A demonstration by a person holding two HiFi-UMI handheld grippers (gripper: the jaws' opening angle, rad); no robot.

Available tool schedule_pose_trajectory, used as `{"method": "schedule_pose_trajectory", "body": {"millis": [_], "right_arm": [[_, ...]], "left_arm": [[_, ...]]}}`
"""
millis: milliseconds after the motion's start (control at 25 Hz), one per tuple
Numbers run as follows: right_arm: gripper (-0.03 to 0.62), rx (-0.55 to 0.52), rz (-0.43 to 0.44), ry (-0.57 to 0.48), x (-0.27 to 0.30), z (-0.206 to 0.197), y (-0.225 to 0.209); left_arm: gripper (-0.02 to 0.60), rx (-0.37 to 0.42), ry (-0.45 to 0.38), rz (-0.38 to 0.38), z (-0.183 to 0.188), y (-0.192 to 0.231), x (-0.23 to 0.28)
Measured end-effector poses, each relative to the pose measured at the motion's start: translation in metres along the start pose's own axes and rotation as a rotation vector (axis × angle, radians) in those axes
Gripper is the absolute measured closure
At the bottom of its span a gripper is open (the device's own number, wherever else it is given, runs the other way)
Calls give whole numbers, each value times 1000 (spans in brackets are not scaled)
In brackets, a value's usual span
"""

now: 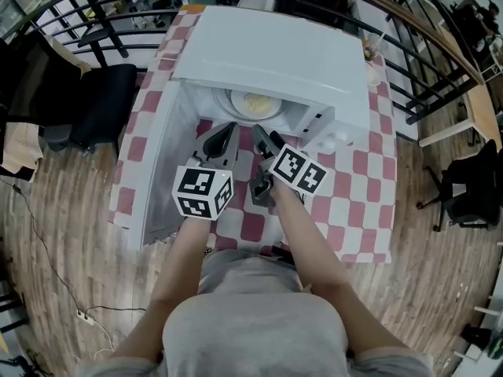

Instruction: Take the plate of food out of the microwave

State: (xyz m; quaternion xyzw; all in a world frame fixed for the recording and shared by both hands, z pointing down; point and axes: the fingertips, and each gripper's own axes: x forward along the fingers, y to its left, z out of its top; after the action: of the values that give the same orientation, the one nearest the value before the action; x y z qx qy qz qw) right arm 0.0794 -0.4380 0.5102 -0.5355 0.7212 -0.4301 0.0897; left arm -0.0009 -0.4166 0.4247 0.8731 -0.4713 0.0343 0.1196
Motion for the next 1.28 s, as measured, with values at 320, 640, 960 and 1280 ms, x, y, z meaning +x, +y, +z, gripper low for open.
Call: {"method": "schedule_pose_trajectory", "body": {"millis": [320, 640, 960, 1280], "right_arm": [[318, 285, -42, -29, 27, -13, -25], [329, 489, -77, -57, 45, -23, -54], [327, 664, -96, -91, 60, -27, -74], [322, 828, -115, -134, 72, -28, -87]], "left_arm": [[581, 7, 21, -26, -6, -2, 8], [581, 2, 45, -31, -12, 7, 13], [581, -15, 65, -21, -15, 17, 17], [581, -33, 79, -18, -21, 21, 24]]}}
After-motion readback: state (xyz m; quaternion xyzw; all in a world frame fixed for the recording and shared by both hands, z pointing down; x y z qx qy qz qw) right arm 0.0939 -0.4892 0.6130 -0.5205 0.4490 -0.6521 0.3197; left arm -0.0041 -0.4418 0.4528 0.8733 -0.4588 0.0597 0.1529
